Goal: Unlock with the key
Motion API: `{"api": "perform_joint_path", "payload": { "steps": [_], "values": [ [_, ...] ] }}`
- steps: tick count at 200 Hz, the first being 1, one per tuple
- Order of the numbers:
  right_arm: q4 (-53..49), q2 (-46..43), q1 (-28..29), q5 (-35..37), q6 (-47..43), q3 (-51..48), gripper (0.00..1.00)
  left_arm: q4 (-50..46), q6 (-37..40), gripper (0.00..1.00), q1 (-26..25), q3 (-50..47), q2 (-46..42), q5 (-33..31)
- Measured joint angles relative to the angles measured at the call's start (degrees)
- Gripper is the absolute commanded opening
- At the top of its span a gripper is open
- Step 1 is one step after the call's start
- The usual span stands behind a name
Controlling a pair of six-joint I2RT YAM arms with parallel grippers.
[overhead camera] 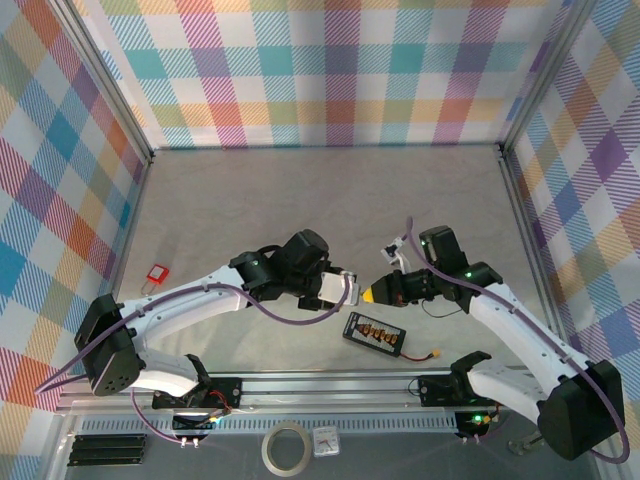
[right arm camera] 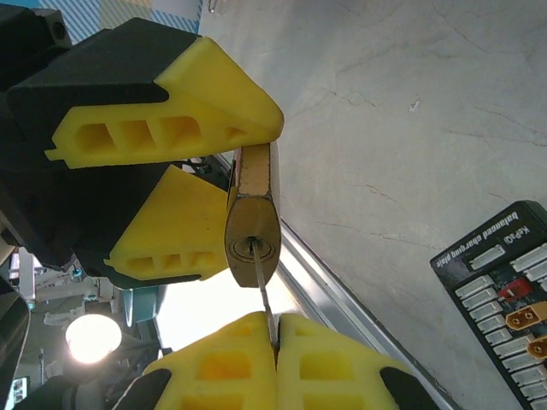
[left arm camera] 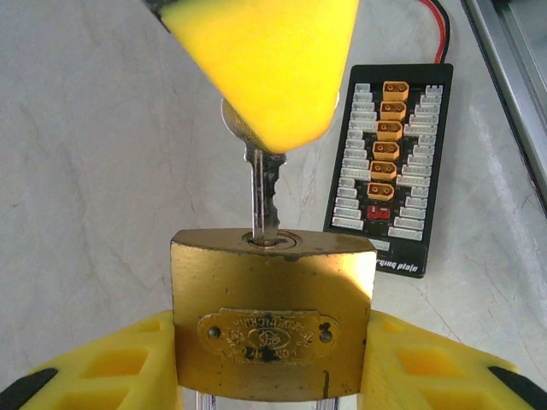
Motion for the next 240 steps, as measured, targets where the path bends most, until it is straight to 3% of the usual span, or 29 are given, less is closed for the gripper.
{"api": "perform_joint_path", "payload": {
  "steps": [118, 186, 222, 240],
  "values": [
    [2.6, 3.1, 3.3, 2.8, 3.7, 0.0, 0.00, -2.1, -7.2, 0.00, -2.8, 2.3, 2.8, -3.3],
    [12.9, 8.5, -1.2, 0.1, 25.5, -3.3, 0.00, 18.9, -6.6, 0.00, -5.4, -9.9, 1.9, -17.0],
    [15.6, 9.1, -2.6, -2.0, 32.4, -4.6, 0.00, 23.6, -5.9, 0.00, -6.6, -12.2, 1.9, -20.8],
    [12.9, 8.9, -2.7, -1.2, 31.0, -3.5, 0.21, 23.6, -6.2, 0.00, -6.6, -12.0, 1.9, -20.3]
  ]
}}
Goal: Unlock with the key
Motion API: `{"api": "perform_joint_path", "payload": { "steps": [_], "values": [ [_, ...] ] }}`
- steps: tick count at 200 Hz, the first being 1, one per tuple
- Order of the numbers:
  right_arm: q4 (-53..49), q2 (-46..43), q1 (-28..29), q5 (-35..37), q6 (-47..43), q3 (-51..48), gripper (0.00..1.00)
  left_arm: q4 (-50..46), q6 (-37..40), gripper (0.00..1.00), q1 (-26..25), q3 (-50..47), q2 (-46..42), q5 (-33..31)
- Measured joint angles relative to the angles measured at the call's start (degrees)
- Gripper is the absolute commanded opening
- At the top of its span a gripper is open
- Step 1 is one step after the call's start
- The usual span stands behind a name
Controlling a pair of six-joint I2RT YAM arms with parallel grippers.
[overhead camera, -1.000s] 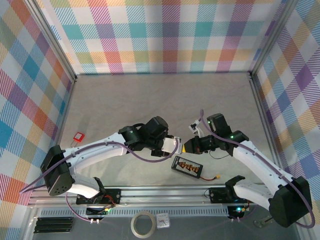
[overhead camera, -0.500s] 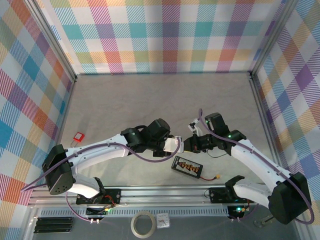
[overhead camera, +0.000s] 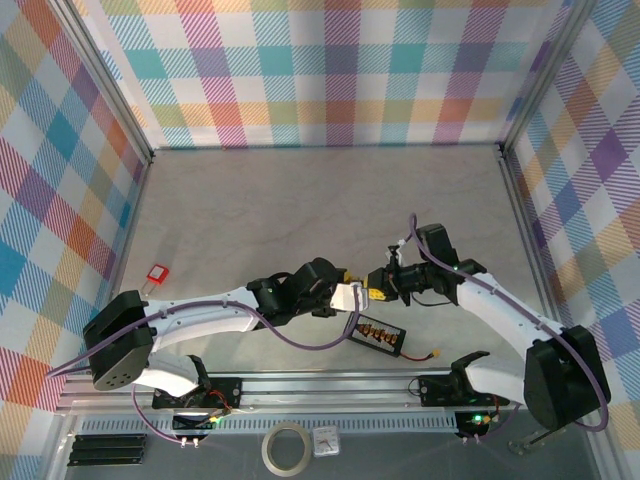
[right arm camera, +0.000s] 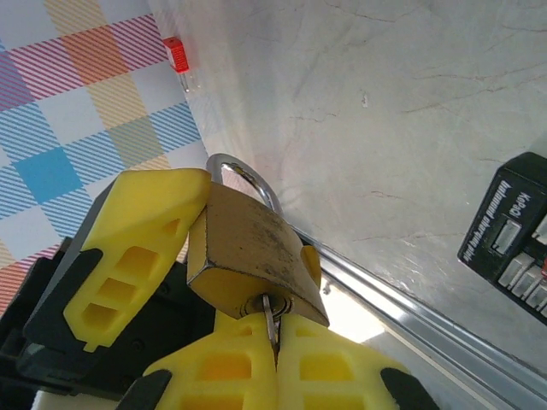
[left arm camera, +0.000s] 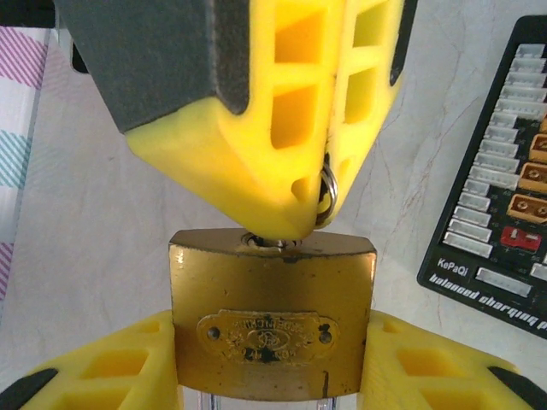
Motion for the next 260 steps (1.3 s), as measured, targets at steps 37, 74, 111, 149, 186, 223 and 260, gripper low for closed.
{"api": "perform_joint_path", "payload": {
  "steps": [37, 74, 111, 149, 186, 223, 260],
  "values": [
    [-7.9, -4.4, -0.8, 4.5, -7.1, 1.0, 0.57, -4.4, -2.2, 0.00, 0.2, 4.6, 1.0, 3.7],
    [-12.2, -9.7, -1.6, 7.5, -12.9, 1.3, 0.68, -8.7, -5.2, 0.00, 2.1, 8.9, 2.5, 10.9],
    [-11.2, -13.4, -1.6, 7.0, -15.9, 0.8, 0.70, -10.9, -6.5, 0.00, 2.1, 10.7, 4.0, 15.5],
    [-11.6, -15.3, -1.6, 7.3, -18.1, 0.1, 0.70, -11.3, -6.7, 0.00, 2.1, 11.2, 4.6, 16.9],
    [-10.8, -15.4, -1.6, 6.7, -19.0, -1.7, 0.68, -12.7, -7.5, 0.00, 2.1, 11.2, 4.6, 17.5],
    [-9.4, -15.4, -1.6, 5.0, -19.0, -2.8, 0.65, -13.6, -7.7, 0.00, 2.1, 11.9, 4.6, 17.9],
    [-7.1, -15.3, -1.6, 3.8, -18.8, -3.5, 0.59, -13.8, -7.8, 0.00, 2.1, 12.9, 4.8, 18.6]
  ]
}}
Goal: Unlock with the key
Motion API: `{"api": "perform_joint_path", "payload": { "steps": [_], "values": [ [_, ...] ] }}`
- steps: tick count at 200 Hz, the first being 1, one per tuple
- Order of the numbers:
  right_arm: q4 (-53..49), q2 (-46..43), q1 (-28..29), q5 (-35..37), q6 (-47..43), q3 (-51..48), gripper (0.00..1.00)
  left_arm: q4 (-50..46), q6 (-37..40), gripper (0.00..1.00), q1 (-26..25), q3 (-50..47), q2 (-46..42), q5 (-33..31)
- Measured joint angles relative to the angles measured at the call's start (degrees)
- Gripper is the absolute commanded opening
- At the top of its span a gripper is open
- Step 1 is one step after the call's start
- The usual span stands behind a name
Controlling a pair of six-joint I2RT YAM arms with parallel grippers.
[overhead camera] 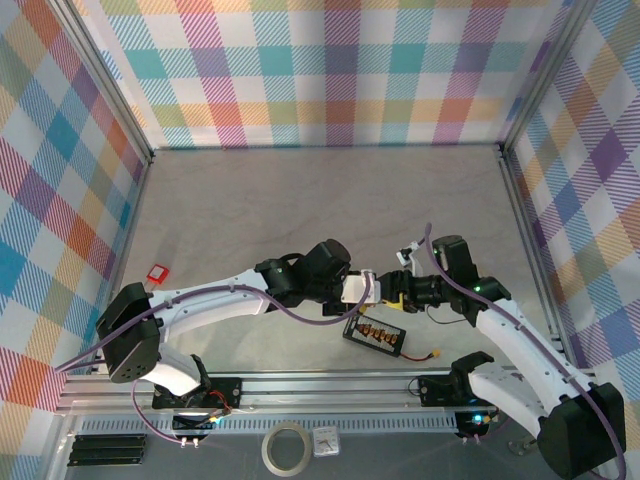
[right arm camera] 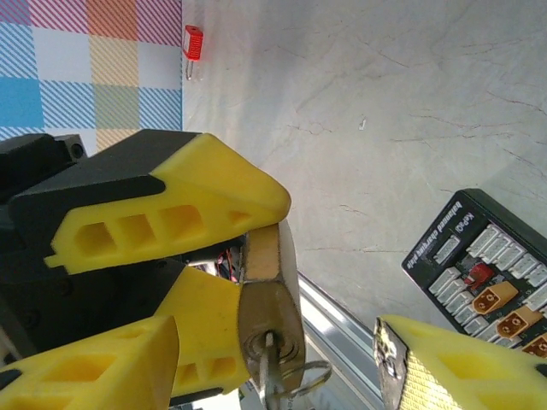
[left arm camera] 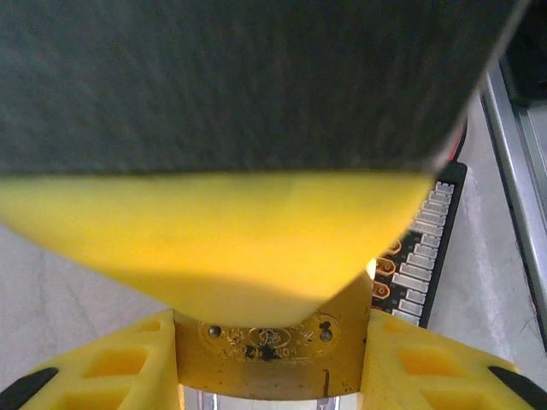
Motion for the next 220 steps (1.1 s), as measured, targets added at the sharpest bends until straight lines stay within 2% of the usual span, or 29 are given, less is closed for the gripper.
{"api": "perform_joint_path", "payload": {
  "steps": [77, 117, 127, 145, 173, 196, 220],
  "values": [
    [2.4, 1.5, 1.1, -0.4, 0.6, -0.7, 0.36, 0.1, -0.2, 0.00, -0.2, 1.8, 1.6, 0.5],
    [2.3, 2.2, 1.1, -0.6, 0.1, -0.7, 0.13, -0.2, -0.5, 0.00, -1.2, 1.8, 1.6, 0.0],
    [2.2, 2.2, 1.1, -0.2, -0.2, -0.7, 0.08, -0.4, -0.8, 0.10, -1.2, 1.8, 1.7, -0.1],
    [1.7, 2.2, 1.2, 0.3, -0.6, -0.5, 0.04, -0.5, -1.4, 0.38, -1.4, 1.8, 1.7, -0.5],
    [0.1, 2.2, 1.3, 1.3, -1.2, 0.6, 0.01, 0.0, -4.5, 0.63, -1.3, 1.8, 1.6, -1.8],
    [-2.0, 2.2, 1.3, 3.2, -1.2, 1.0, 0.01, 2.8, -9.9, 0.75, -0.4, -0.4, -1.6, -4.0],
    [-3.8, 2.2, 1.0, 4.2, -1.2, 1.2, 0.01, 6.8, -20.0, 0.85, 3.6, -5.1, -8.7, -4.4]
  ]
}}
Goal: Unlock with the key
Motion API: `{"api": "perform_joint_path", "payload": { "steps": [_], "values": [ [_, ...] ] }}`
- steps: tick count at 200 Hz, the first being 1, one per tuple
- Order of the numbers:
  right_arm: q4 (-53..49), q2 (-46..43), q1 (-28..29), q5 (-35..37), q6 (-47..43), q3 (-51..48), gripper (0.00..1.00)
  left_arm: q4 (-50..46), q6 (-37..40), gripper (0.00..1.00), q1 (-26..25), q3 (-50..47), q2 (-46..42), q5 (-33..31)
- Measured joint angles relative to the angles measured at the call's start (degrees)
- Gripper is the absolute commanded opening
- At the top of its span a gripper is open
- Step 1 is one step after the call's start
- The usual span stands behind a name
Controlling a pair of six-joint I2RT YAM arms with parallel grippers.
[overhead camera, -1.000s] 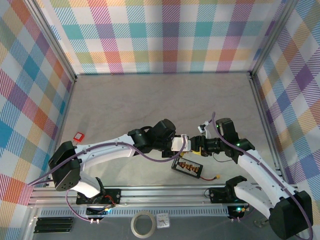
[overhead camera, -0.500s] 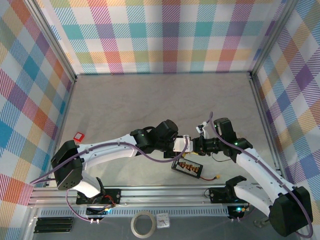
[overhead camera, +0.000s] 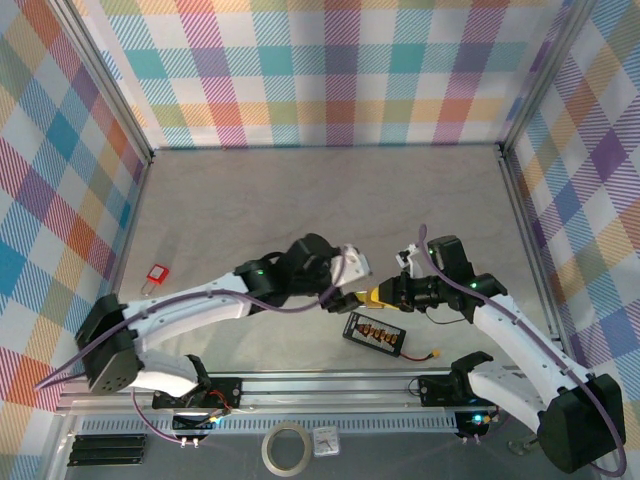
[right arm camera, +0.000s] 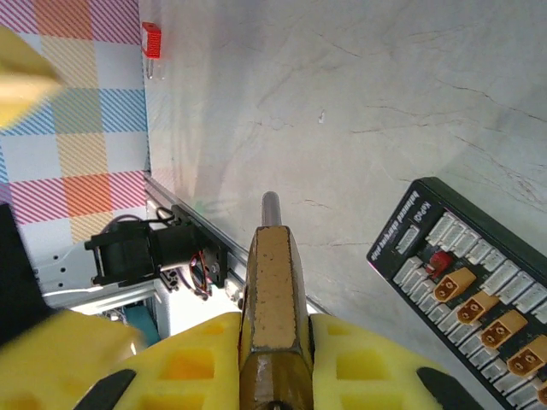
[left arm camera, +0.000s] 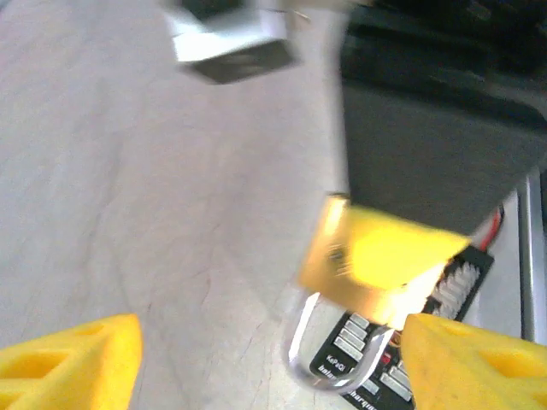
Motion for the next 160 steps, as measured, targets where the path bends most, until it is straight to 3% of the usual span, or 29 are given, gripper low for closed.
{"api": "perform_joint_path", "payload": {
  "steps": [28, 54, 90, 160],
  "values": [
    [-0.8, 0.0, 0.0, 0.2, 0.0, 1.2, 0.01, 5.9, -10.9, 0.92, 4.6, -7.3, -7.8, 0.2],
    [-0.8, 0.0, -0.2, 0.1, -0.4, 2.6, 0.01, 8.9, -19.1, 0.87, 6.4, -11.8, -9.7, 2.7],
    [-0.8, -1.1, -0.3, -0.1, -0.4, 3.3, 0.01, 13.3, -30.6, 0.76, 9.4, -13.4, -6.8, 10.9],
    [-0.7, -1.5, -0.3, -0.6, -0.4, 3.8, 0.00, 19.9, -39.2, 0.68, 9.6, -14.0, -0.9, 21.7]
  ]
}}
